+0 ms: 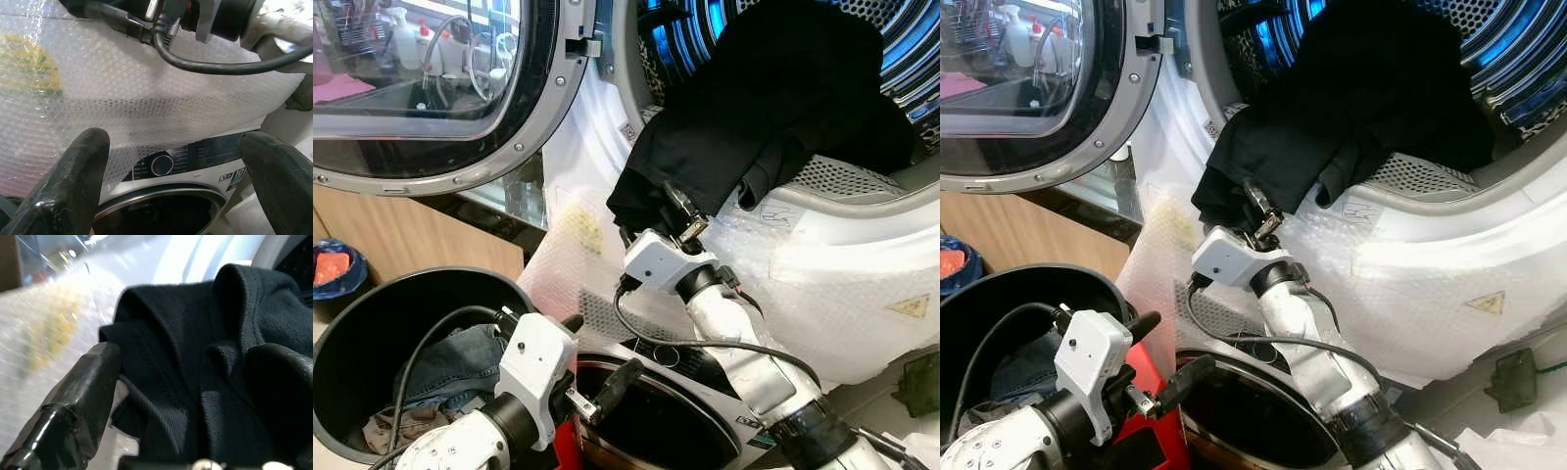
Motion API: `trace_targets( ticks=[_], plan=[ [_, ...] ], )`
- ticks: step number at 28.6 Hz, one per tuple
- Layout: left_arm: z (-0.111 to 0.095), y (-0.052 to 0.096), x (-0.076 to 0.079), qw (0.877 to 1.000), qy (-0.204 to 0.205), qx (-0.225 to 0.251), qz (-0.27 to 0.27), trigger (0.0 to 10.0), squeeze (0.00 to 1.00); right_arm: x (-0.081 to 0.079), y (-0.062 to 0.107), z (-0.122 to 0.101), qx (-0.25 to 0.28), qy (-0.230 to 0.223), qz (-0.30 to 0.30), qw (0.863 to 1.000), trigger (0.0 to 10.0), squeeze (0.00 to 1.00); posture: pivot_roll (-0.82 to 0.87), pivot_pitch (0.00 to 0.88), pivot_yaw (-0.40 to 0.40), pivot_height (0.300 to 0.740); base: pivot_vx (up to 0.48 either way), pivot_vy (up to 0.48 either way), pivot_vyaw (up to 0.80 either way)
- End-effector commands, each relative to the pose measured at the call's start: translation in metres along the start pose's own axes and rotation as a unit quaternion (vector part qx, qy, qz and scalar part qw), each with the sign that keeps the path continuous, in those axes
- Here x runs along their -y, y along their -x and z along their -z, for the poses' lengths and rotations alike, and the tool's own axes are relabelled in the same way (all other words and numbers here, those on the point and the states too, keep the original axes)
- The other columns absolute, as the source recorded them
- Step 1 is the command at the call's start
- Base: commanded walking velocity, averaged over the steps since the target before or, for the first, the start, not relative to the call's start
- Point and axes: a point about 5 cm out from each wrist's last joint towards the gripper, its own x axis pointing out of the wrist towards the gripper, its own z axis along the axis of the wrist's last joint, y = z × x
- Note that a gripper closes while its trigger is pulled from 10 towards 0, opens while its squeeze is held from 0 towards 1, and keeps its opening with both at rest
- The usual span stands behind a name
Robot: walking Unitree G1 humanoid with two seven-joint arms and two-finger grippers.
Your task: Clothes washing
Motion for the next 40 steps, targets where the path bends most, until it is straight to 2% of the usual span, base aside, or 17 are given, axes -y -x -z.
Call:
trace_targets(
  ticks=[1,2,3,4,5,6,7,13,21,25,32,40],
  plan=[
    [-0.003,0.002,0.002,1.000,-0.005,0.004,0.001,10.0,0.00,0.010,-0.004,0.008,-0.007,0.034,0.025,0.999,9.4,0.00,0.09,0.085,-0.182,0.740,0.000,0.000,0.00],
    [-0.003,0.002,0.002,1.000,-0.005,0.004,0.002,10.0,0.00,0.011,-0.004,0.008,-0.006,0.043,0.029,0.999,9.4,0.00,0.09,0.085,-0.182,0.740,0.000,0.000,0.00],
    [-0.003,0.002,0.002,1.000,-0.006,0.004,0.002,10.0,0.00,0.013,-0.005,0.009,-0.006,0.047,0.033,0.998,8.9,0.00,0.09,0.085,-0.182,0.740,0.000,0.000,0.00],
    [-0.003,0.002,0.002,1.000,-0.005,0.004,0.001,10.0,0.00,0.015,-0.006,0.010,-0.008,0.050,0.040,0.998,7.7,0.00,0.09,0.085,-0.181,0.740,0.000,0.000,0.00],
    [-0.004,0.002,0.002,1.000,-0.005,0.004,0.001,10.0,0.00,0.017,-0.007,0.011,-0.012,0.057,0.050,0.997,3.3,0.00,0.09,0.085,-0.181,0.740,0.000,0.000,0.00],
    [-0.004,0.001,0.002,1.000,-0.005,0.004,0.001,10.0,0.00,0.019,-0.008,0.012,-0.009,0.068,0.055,0.996,3.3,0.00,0.09,0.085,-0.181,0.740,0.000,0.000,0.00],
    [-0.004,0.002,0.002,1.000,-0.005,0.004,0.001,10.0,0.00,0.022,-0.009,0.014,-0.012,0.072,0.067,0.995,0.0,0.00,0.09,0.087,-0.179,0.740,0.000,0.000,0.00],
    [-0.004,0.001,0.001,1.000,-0.006,0.003,0.000,10.0,0.00,0.024,-0.006,0.017,-0.002,0.048,0.065,0.997,0.0,0.00,0.09,0.089,-0.176,0.740,0.000,0.000,0.00],
    [-0.004,0.000,0.000,1.000,-0.007,0.003,0.003,10.0,0.00,0.023,0.002,0.028,-0.003,0.059,0.063,0.996,0.0,0.00,0.08,0.090,-0.168,0.740,0.000,0.000,0.00],
    [-0.004,-0.001,0.000,1.000,-0.008,0.002,0.004,10.0,0.00,0.018,0.005,0.027,0.007,0.064,0.045,0.997,0.0,0.00,0.07,0.092,-0.165,0.740,0.000,0.000,0.00],
    [-0.005,-0.001,-0.001,1.000,-0.009,0.002,0.001,10.0,0.00,0.000,0.013,0.024,0.025,0.046,-0.020,0.998,0.0,0.00,0.08,0.088,-0.168,0.740,0.000,0.000,0.00],
    [-0.005,-0.002,0.000,1.000,-0.006,0.004,0.000,10.0,0.00,-0.002,0.013,0.025,0.018,0.042,-0.027,0.999,0.0,0.00,0.08,0.078,-0.173,0.740,0.000,0.000,0.00]
  ],
)
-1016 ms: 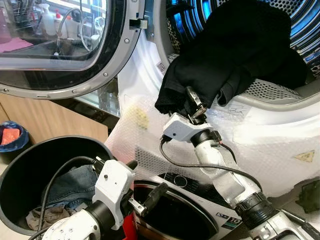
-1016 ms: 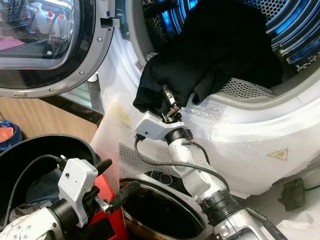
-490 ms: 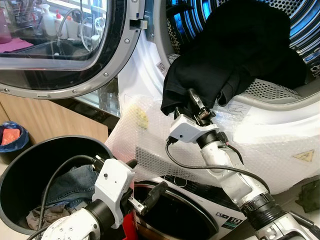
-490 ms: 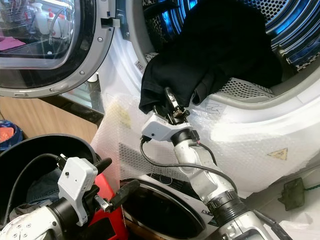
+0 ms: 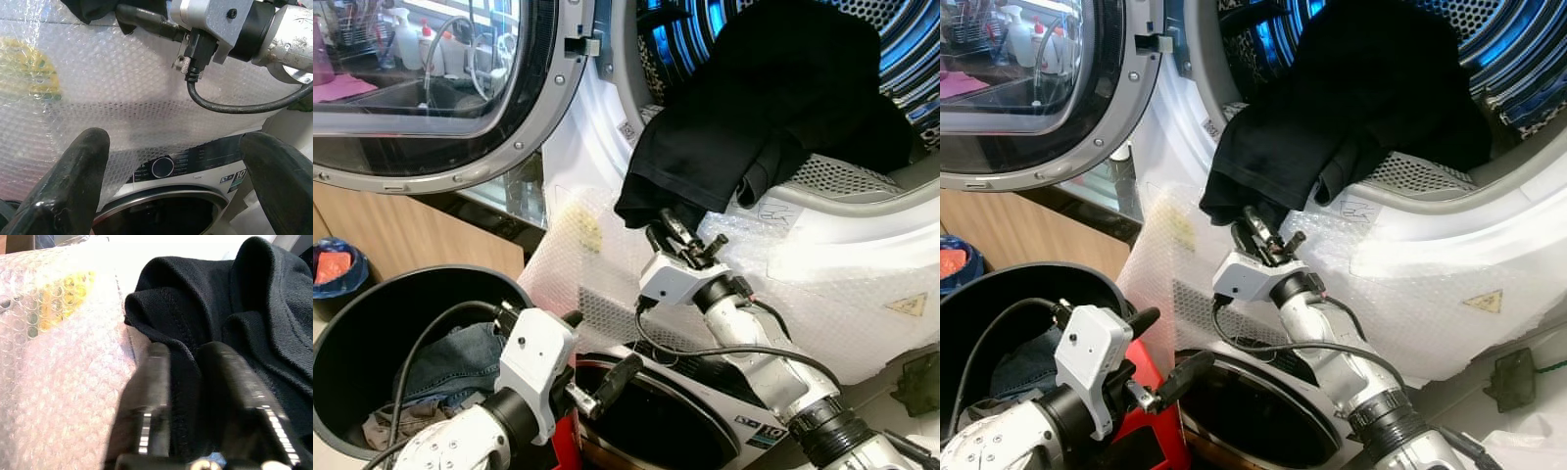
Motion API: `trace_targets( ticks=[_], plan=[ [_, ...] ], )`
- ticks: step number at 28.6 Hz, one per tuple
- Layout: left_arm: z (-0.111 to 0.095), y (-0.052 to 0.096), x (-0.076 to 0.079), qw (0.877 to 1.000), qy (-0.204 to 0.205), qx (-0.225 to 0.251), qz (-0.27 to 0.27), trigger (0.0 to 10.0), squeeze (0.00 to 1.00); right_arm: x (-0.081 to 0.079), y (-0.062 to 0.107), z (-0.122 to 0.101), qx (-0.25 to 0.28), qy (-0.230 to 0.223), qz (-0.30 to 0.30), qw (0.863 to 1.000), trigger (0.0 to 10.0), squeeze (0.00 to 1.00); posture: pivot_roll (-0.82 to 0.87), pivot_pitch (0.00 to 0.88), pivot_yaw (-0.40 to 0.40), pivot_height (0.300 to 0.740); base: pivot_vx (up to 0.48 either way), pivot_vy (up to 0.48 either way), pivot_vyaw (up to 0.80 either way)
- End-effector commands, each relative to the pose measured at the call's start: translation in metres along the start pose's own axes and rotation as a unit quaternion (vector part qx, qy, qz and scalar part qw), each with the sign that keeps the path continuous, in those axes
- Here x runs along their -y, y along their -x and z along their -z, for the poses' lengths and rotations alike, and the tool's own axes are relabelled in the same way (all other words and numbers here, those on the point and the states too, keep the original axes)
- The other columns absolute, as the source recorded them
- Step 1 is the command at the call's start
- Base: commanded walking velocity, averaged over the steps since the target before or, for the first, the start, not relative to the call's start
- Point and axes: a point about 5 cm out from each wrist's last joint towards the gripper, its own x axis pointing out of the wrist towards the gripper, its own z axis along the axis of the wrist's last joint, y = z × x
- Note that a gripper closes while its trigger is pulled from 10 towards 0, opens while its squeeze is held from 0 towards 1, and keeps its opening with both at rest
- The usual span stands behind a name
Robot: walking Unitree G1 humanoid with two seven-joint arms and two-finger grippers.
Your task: Clothes washing
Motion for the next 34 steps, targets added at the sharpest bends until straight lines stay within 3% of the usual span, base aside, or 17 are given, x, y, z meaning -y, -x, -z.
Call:
trace_targets(
  ticks=[1,21,25,26,27,28,34],
  plan=[
    [-0.002,0.000,0.001,1.000,-0.002,0.004,0.001,10.0,0.00,0.002,0.001,0.003,-0.009,-0.005,0.002,1.000,0.0,0.00,0.08,0.078,-0.174,0.740,0.000,0.000,0.00],
    [-0.002,0.000,0.000,1.000,-0.005,0.002,0.000,10.0,0.00,0.008,-0.002,0.005,-0.017,-0.005,0.007,1.000,0.0,0.00,0.08,0.069,-0.172,0.740,0.000,0.000,0.00],
    [-0.002,-0.001,0.000,1.000,-0.005,0.004,0.001,10.0,0.00,0.016,-0.001,0.010,-0.028,-0.003,0.016,0.999,0.0,0.00,0.07,0.071,-0.168,0.740,0.000,0.000,0.00],
    [-0.002,-0.001,0.000,1.000,-0.005,0.004,0.002,10.0,0.00,0.018,0.000,0.010,-0.023,-0.005,0.013,1.000,1.4,0.00,0.07,0.071,-0.166,0.740,0.000,0.000,0.00],
    [-0.002,-0.001,0.000,1.000,-0.005,0.004,0.002,10.0,0.00,0.019,0.000,0.009,-0.018,-0.006,0.011,1.000,1.4,0.00,0.07,0.071,-0.166,0.740,0.000,0.000,0.00],
    [-0.002,-0.001,0.000,1.000,-0.006,0.004,0.002,10.0,0.00,0.021,0.001,0.007,-0.006,-0.018,-0.010,1.000,10.0,0.00,0.07,0.073,-0.166,0.740,0.000,0.000,0.00],
    [-0.002,-0.001,-0.001,1.000,-0.007,0.003,0.002,10.0,0.00,0.029,0.012,0.000,0.063,-0.027,-0.085,0.994,10.0,0.00,0.06,0.074,-0.160,0.740,0.000,0.000,0.00]
  ],
)
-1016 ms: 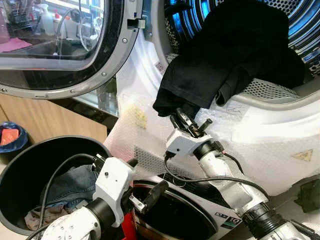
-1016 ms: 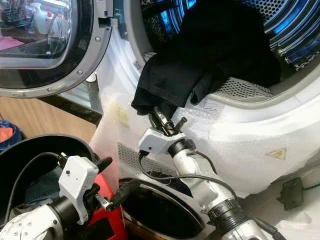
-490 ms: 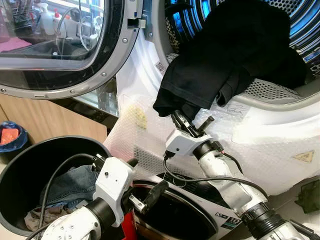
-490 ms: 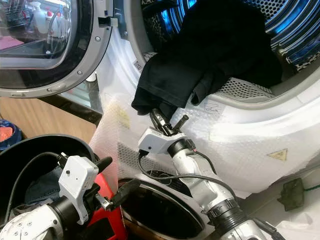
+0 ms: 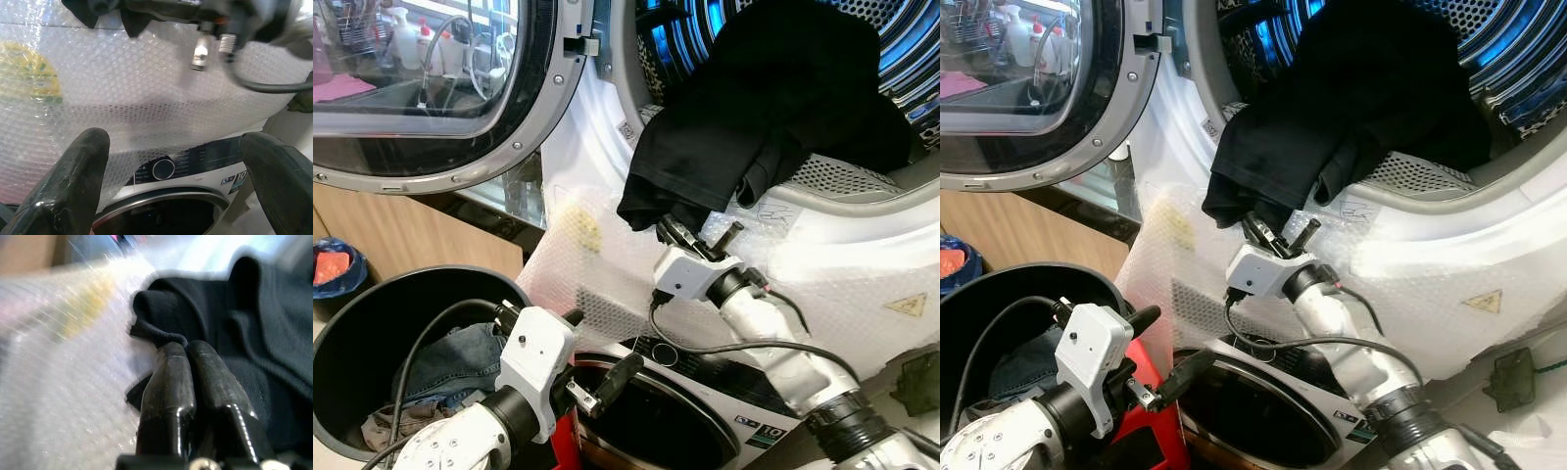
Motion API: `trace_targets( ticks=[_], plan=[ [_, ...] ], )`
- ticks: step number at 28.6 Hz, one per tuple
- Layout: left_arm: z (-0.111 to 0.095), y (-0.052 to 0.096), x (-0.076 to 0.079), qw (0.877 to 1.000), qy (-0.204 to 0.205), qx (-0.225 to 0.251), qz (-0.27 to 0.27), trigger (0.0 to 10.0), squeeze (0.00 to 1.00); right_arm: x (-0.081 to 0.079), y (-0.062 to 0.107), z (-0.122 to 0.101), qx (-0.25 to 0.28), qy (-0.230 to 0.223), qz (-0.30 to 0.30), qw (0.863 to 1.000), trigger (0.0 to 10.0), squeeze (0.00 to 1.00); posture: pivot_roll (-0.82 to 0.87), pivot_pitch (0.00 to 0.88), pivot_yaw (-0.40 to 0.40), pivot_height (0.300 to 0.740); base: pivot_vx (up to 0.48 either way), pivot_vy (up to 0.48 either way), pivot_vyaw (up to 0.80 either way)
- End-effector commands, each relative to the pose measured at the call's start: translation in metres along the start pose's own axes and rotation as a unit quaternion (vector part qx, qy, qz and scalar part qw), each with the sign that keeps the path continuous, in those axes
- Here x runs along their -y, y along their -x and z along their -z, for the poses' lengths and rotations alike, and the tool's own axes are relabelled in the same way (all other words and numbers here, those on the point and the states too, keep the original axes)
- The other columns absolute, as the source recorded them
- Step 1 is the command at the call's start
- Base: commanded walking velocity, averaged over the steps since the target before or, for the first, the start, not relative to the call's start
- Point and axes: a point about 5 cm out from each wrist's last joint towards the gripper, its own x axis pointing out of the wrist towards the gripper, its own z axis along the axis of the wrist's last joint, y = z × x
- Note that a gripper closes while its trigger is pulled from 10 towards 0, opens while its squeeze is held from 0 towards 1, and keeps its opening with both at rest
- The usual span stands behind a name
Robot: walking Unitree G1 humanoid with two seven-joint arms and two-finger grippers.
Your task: Clothes washing
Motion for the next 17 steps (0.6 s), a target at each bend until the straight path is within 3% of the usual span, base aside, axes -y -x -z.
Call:
trace_targets(
  ticks=[1,2,7,10,17],
  plan=[
    [-0.001,-0.001,-0.001,1.000,-0.003,0.000,0.001,10.0,0.00,0.006,0.006,-0.004,0.029,-0.003,-0.027,0.999,10.0,0.00,0.06,0.074,-0.159,0.740,0.000,0.000,0.00],
    [0.000,-0.001,0.000,1.000,-0.003,0.000,0.003,10.0,0.00,0.008,0.012,-0.009,0.062,0.011,-0.065,0.996,10.0,0.00,0.06,0.073,-0.158,0.740,0.000,0.000,0.00],
    [0.000,-0.001,0.000,1.000,-0.003,0.000,0.006,10.0,0.00,0.015,0.020,-0.016,0.109,0.029,-0.101,0.988,10.0,0.00,0.06,0.073,-0.156,0.740,0.000,0.000,0.00],
    [0.000,-0.002,0.000,1.000,-0.003,0.000,0.007,10.0,0.00,0.022,0.020,-0.023,0.124,0.005,-0.113,0.986,10.0,0.00,0.06,0.073,-0.156,0.740,0.000,0.000,0.00],
    [-0.001,-0.003,-0.001,1.000,-0.005,0.000,0.009,10.0,0.00,0.053,-0.004,-0.044,0.178,-0.069,-0.129,0.973,10.0,0.00,0.06,0.065,-0.151,0.740,0.000,0.000,0.00]
  ],
)
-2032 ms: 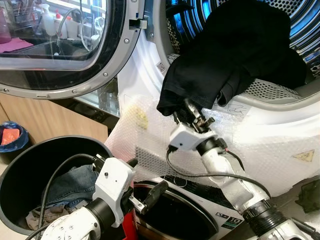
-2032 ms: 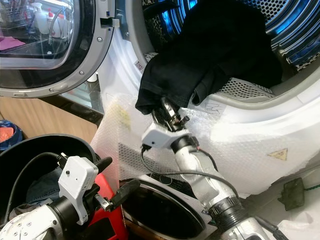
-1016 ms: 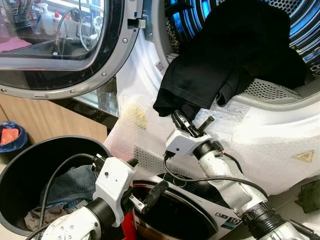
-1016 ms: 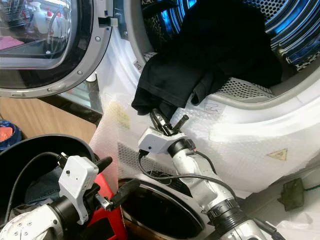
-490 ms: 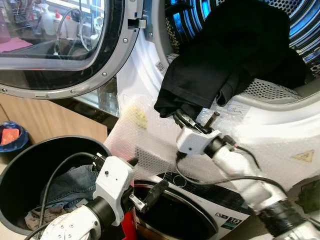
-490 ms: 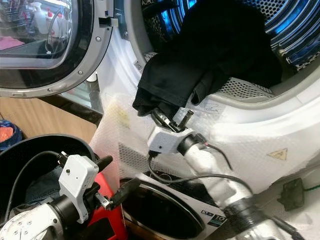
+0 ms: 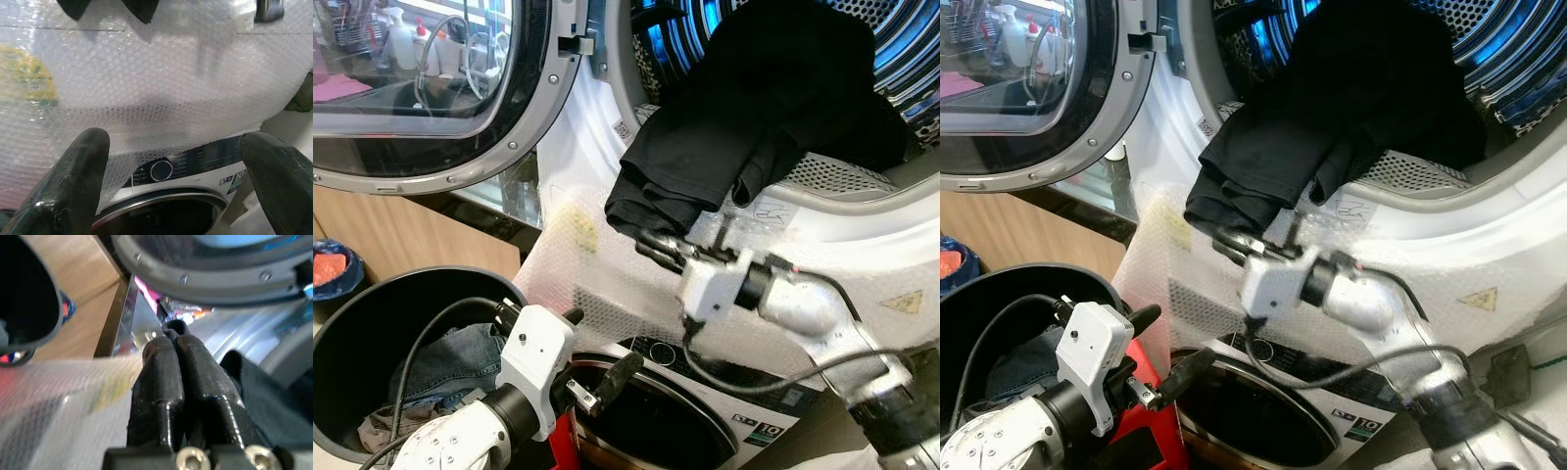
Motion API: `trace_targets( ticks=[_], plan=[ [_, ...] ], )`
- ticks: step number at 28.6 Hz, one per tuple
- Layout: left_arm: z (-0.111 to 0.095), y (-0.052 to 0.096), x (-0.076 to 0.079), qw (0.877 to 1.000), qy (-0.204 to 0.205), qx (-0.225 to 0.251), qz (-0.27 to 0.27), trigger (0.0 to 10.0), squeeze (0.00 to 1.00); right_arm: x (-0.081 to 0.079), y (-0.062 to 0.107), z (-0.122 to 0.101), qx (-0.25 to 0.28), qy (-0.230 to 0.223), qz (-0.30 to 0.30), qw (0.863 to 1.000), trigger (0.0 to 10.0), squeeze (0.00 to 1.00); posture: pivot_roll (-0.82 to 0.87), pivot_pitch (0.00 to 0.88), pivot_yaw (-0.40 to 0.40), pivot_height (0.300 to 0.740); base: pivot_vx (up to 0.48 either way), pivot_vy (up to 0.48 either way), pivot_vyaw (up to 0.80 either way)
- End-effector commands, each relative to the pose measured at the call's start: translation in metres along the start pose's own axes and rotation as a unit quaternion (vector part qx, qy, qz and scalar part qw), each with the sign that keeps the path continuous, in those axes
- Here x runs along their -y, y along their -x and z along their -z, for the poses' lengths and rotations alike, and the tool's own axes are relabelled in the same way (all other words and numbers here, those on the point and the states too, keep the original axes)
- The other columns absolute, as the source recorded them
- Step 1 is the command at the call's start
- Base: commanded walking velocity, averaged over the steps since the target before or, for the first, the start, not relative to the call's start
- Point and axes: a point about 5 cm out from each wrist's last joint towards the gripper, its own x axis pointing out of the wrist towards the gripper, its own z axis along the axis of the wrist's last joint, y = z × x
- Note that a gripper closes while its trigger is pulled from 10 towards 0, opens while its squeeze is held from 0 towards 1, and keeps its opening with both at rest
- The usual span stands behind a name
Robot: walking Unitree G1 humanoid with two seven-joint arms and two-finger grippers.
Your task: Clothes washing
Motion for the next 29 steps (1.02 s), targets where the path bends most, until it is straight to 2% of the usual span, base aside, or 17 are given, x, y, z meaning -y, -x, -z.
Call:
trace_targets(
  ticks=[1,4,6,7,10,15,17,19,24,29],
  plan=[
    [0.000,-0.001,0.001,1.000,-0.003,0.001,0.005,10.0,0.00,0.014,-0.001,-0.004,0.015,-0.017,0.004,1.000,10.0,0.00,0.06,0.065,-0.151,0.740,0.000,0.000,0.00],
    [-0.002,-0.002,0.000,1.000,-0.005,0.003,0.003,10.0,0.00,0.035,-0.011,-0.013,0.051,-0.061,-0.023,0.997,10.0,0.00,0.07,0.057,-0.155,0.740,0.000,0.000,0.00],
    [-0.002,-0.002,0.000,1.000,-0.005,0.003,0.003,10.0,0.00,0.043,-0.013,-0.016,0.063,-0.061,-0.029,0.996,10.0,0.00,0.08,0.055,-0.158,0.740,0.000,0.000,0.00],
    [-0.001,-0.002,0.000,1.000,-0.006,0.003,0.002,10.0,0.00,0.054,-0.014,-0.016,0.068,-0.068,-0.039,0.995,10.0,0.00,0.08,0.051,-0.160,0.740,0.000,0.000,0.00],
    [-0.001,-0.001,0.000,1.000,-0.007,0.003,0.000,10.0,0.00,0.073,-0.011,-0.013,0.066,-0.069,-0.077,0.992,10.0,0.00,0.09,0.047,-0.163,0.740,0.000,0.000,0.00],
    [-0.001,-0.001,0.000,1.000,-0.007,0.002,0.000,10.0,0.00,0.104,-0.014,-0.005,0.038,-0.094,-0.092,0.991,10.0,0.00,0.09,0.037,-0.167,0.740,0.000,0.000,0.00],
    [-0.001,-0.001,0.000,1.000,-0.007,0.002,0.000,10.0,0.00,0.108,-0.015,-0.004,0.032,-0.098,-0.090,0.991,10.0,0.00,0.09,0.037,-0.167,0.740,0.000,0.000,0.00],
    [-0.001,-0.002,0.001,1.000,-0.007,0.004,0.000,10.0,0.00,0.121,-0.021,0.001,-0.006,-0.132,-0.063,0.989,10.0,0.00,0.09,0.033,-0.168,0.740,0.000,0.000,0.00],
    [-0.001,-0.002,0.001,1.000,-0.007,0.003,0.002,10.0,0.00,0.136,-0.025,0.004,-0.047,-0.149,-0.011,0.988,10.0,0.00,0.09,0.037,-0.169,0.740,0.000,0.000,0.00],
    [0.000,-0.001,0.002,1.000,-0.005,0.003,-0.001,10.0,0.00,0.166,-0.024,0.000,-0.087,-0.179,0.093,0.976,10.0,0.00,0.09,0.047,-0.175,0.740,0.000,0.000,0.00]
  ],
)
